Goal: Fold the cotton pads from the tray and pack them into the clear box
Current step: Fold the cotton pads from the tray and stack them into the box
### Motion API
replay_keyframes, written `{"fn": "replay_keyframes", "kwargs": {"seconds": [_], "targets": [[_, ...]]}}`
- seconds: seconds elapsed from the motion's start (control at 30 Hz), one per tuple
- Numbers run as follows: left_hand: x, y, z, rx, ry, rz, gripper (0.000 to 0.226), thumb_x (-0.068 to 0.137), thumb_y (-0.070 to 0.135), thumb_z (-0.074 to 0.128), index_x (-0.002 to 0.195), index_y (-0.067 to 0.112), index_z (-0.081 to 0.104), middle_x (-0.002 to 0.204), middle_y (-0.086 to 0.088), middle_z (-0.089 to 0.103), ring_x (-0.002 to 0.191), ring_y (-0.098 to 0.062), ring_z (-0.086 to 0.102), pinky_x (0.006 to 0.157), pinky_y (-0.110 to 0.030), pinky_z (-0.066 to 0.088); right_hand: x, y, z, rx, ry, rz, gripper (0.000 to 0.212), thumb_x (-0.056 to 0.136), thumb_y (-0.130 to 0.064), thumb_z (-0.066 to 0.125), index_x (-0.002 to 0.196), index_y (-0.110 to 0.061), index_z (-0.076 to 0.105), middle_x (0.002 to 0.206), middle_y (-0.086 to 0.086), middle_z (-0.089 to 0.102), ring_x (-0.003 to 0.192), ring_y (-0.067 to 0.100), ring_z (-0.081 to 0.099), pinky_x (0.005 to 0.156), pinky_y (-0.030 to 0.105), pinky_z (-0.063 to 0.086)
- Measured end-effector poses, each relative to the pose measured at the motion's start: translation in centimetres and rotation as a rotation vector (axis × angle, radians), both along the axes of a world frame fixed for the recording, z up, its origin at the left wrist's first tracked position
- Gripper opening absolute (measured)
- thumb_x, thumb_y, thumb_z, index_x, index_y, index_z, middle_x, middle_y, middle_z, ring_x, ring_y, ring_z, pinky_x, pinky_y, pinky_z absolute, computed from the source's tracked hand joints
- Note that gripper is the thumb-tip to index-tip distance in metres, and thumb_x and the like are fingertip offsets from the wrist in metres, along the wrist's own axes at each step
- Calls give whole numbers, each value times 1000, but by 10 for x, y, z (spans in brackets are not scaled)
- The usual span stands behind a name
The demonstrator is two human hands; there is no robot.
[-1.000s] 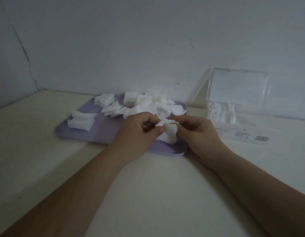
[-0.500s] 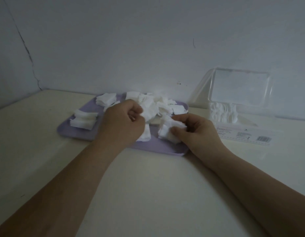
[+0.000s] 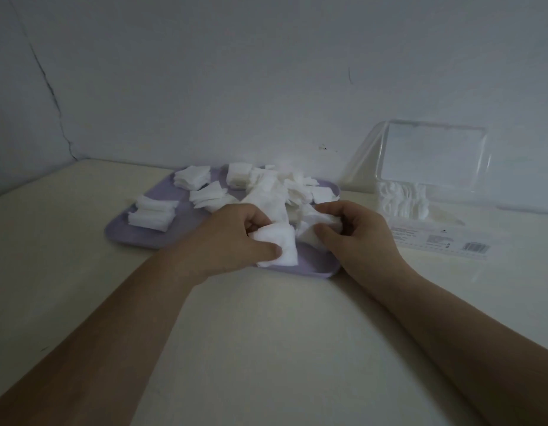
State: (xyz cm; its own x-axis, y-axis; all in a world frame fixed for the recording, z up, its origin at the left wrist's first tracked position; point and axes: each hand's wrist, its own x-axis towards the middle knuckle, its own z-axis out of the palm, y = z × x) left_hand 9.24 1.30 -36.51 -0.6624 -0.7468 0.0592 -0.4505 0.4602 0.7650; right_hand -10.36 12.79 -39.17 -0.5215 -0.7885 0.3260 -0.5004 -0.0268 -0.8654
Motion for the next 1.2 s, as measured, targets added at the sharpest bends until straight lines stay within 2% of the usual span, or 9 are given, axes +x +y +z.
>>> {"fn": "replay_keyframes", "kwargs": {"seconds": [0.17, 0.3, 0.4, 0.53, 0.77, 0.87, 0.97, 1.03, 1.2], "targets": [[-2, 0, 1, 50, 175, -75, 18, 82, 14, 82, 92, 25, 71, 82, -3, 71, 70, -6, 62, 64, -23, 50, 0, -1, 0, 15, 13, 38, 33, 90, -8, 72, 120, -22, 73, 100, -4, 78, 76, 0, 67, 75, 16, 53], [-8, 4, -6, 183, 309, -171, 31, 85, 11, 82, 108, 31, 74, 107, -11, 75, 93, -21, 69, 87, -43, 59, -2, -1, -4, -25, -97, 53, 33, 89, -5, 74, 119, -18, 73, 101, -2, 80, 92, 12, 76, 88, 33, 62], [-12, 8, -14, 202, 300, -161, 38, 77, 12, 88, 109, 27, 72, 102, -8, 78, 99, -30, 73, 92, -54, 60, -3, 0, -4, -20, -223, 84, 36, 88, 4, 71, 118, -16, 74, 101, -1, 81, 96, 14, 78, 94, 41, 62], [-13, 10, -12, 229, 345, -127, 32, 75, 2, 88, 100, 15, 73, 97, -13, 79, 100, -40, 72, 88, -49, 61, -3, 0, -4, -18, -287, 186, 31, 93, 5, 68, 119, -10, 76, 109, 5, 80, 107, 22, 76, 103, 48, 57], [-17, 11, -14, 222, 400, -73, 31, 72, -1, 89, 93, 17, 75, 95, -12, 78, 85, -20, 73, 88, -49, 61, 1, 0, 1, -55, -329, 227, 21, 100, -3, 62, 114, -9, 77, 108, 4, 81, 110, 21, 73, 103, 33, 56], [-19, 13, -15, 157, 396, 11, 39, 68, 9, 94, 96, 15, 69, 92, -12, 77, 79, -19, 74, 78, -45, 65, 0, 4, 7, -22, -449, 365, 30, 88, -19, 78, 117, -10, 75, 114, 8, 79, 113, 24, 73, 99, 32, 57], [-22, 10, -18, 29, 322, 41, 57, 67, 19, 95, 115, 22, 65, 94, -5, 69, 63, 2, 60, 59, -18, 54, 2, 6, 5, 45, -216, 339, 48, 74, -9, 91, 117, -21, 73, 114, 1, 78, 107, 16, 74, 93, 30, 59], [-22, 9, -19, -33, 275, -4, 63, 69, 21, 94, 124, 25, 64, 92, 3, 65, 62, 3, 57, 59, -13, 48, 3, 4, 2, 21, -89, 281, 45, 79, 2, 85, 115, -22, 72, 112, 0, 78, 105, 13, 74, 91, 26, 58], [-24, 8, -22, -50, 287, -33, 27, 72, 19, 92, 88, 17, 71, 62, 17, 52, 57, -2, 43, 58, -22, 38, 9, 3, 4, -58, 86, 222, 53, 82, 14, 68, 111, -29, 68, 112, -17, 72, 104, -6, 67, 90, 9, 48]]}}
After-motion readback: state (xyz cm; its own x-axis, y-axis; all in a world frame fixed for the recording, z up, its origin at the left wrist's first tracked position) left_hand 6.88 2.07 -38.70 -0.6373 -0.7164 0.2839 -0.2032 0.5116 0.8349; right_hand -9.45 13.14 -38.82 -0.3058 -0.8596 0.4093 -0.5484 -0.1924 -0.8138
